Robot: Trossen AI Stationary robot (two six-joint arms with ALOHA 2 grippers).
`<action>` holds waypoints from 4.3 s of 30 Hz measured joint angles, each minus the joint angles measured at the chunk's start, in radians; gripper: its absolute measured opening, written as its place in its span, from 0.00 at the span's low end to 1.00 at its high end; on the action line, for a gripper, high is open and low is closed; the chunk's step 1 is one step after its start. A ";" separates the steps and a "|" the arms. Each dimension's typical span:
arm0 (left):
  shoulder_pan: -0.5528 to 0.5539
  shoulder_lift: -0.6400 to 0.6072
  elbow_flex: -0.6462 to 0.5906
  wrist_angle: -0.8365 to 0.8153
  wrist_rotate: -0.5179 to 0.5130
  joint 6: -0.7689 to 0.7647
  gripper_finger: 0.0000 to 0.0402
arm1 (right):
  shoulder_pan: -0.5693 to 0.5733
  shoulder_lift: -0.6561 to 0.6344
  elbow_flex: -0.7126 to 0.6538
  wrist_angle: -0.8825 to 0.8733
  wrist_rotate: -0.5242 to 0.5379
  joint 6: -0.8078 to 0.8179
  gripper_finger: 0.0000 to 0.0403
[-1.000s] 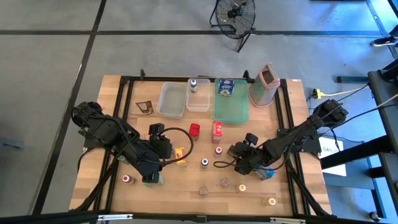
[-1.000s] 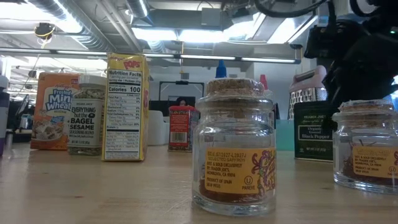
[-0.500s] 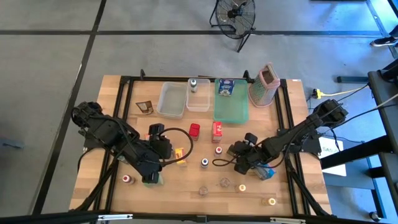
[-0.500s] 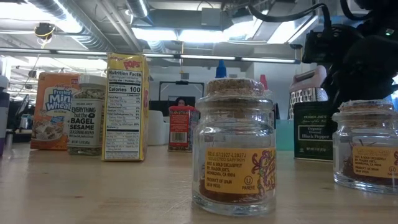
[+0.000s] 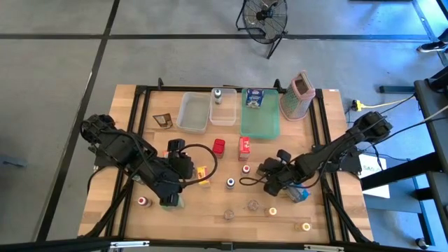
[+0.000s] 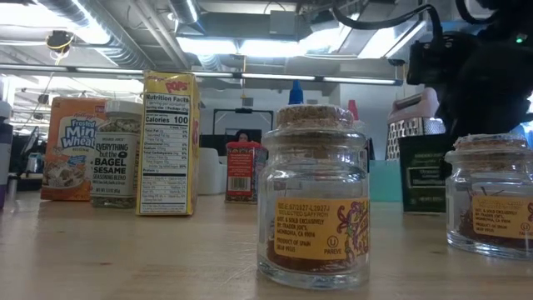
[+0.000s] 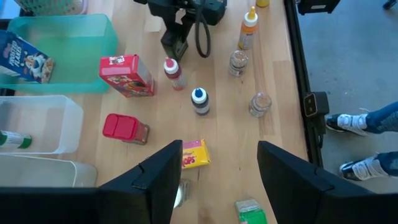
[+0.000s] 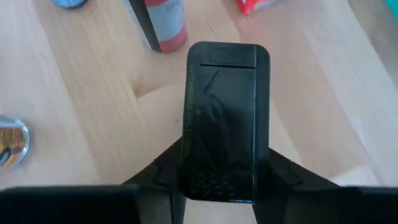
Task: Pick & Place Kitchen Items
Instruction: Put the black seasoning can into the gray bin
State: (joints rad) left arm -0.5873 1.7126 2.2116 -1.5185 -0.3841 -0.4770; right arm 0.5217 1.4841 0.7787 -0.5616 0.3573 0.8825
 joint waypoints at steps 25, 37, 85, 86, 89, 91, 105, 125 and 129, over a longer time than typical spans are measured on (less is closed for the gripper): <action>0.031 0.000 -0.016 0.012 -0.227 0.084 0.51 | 0.049 -0.048 0.698 -0.423 0.228 -0.259 0.31; 0.203 0.000 -0.016 0.444 -0.141 0.336 0.51 | 0.054 -0.048 0.779 -0.295 0.305 -0.511 0.31; 0.322 0.141 -0.015 0.685 0.177 0.509 0.48 | 0.088 -0.048 0.779 -0.189 0.297 -0.603 0.31; 0.322 0.141 -0.015 0.685 0.177 0.510 0.47 | 0.088 -0.048 0.779 -0.189 0.297 -0.603 0.31; 0.322 0.141 -0.015 0.685 0.186 0.525 0.43 | 0.088 -0.048 0.779 -0.190 0.297 -0.603 0.31; 0.322 0.141 -0.015 0.685 0.199 0.525 0.40 | 0.088 -0.048 0.779 -0.190 0.297 -0.603 0.31; 0.322 0.145 -0.015 0.685 0.218 0.518 0.31 | 0.086 -0.048 0.780 -0.201 0.268 -0.594 0.40; 0.297 0.024 -0.015 0.448 -0.065 0.451 0.31 | 0.177 -0.141 0.781 -0.328 0.432 -0.459 0.69; 0.303 -0.020 -0.015 0.373 -0.194 0.399 0.32 | 0.212 -0.147 0.780 -0.348 0.478 -0.468 0.69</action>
State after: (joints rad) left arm -0.2847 1.6928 2.1963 -1.1450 -0.5782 -0.0782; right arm 0.7337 1.3368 1.5590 -0.9091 0.8353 0.4145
